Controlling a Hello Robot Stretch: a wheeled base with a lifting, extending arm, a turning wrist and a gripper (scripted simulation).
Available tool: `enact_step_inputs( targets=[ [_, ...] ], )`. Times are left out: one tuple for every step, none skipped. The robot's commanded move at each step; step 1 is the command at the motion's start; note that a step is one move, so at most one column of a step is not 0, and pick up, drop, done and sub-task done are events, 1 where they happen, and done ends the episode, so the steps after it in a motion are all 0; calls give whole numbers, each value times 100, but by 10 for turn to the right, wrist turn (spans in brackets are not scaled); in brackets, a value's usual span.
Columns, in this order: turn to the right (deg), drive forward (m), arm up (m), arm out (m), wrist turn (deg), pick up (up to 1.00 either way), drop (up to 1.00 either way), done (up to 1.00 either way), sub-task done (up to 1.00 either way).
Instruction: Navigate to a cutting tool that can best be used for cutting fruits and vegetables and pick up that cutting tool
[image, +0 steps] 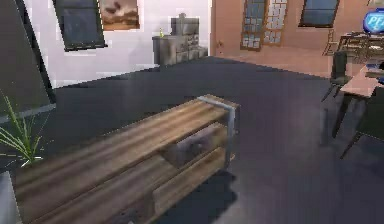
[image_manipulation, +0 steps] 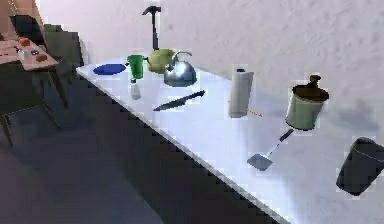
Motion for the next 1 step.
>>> enact_step_inputs(
  targets=[
    [450,0,0,0,0,0,0,0,0]
  ],
)
